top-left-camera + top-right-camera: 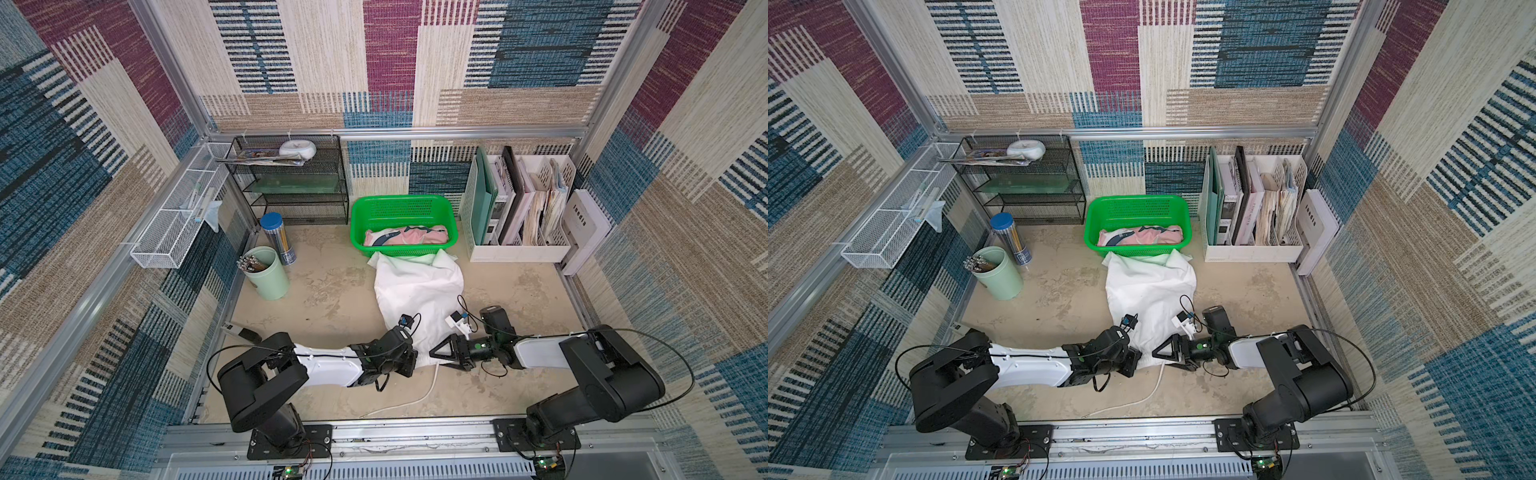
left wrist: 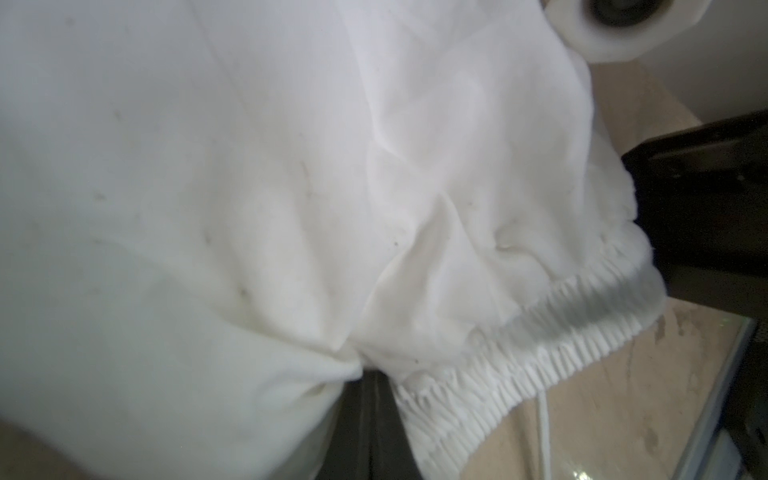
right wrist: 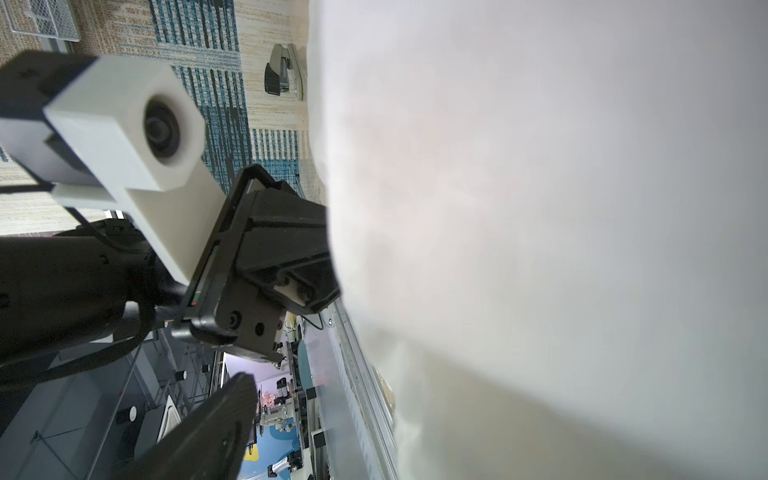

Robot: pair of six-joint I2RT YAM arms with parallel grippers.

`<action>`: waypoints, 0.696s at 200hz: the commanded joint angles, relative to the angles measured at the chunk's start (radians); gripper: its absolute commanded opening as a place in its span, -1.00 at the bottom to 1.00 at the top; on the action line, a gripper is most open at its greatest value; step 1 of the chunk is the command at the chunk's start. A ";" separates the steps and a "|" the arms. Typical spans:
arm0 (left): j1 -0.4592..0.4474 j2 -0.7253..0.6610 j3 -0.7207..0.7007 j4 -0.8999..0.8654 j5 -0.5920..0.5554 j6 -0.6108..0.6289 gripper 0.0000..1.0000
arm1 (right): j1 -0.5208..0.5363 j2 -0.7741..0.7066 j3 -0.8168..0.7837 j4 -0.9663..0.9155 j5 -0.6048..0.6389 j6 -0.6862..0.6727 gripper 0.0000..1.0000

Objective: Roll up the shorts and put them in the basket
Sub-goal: Roll the shorts at the center of the board.

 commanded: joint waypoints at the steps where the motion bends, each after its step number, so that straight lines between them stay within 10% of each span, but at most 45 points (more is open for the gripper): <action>1: 0.001 0.016 -0.013 -0.230 0.008 0.006 -1.00 | 0.012 0.042 -0.017 -0.250 0.373 0.008 0.93; 139: 0.003 0.013 -0.010 -0.235 0.013 0.011 -1.00 | 0.028 0.083 0.003 -0.147 0.433 0.085 0.59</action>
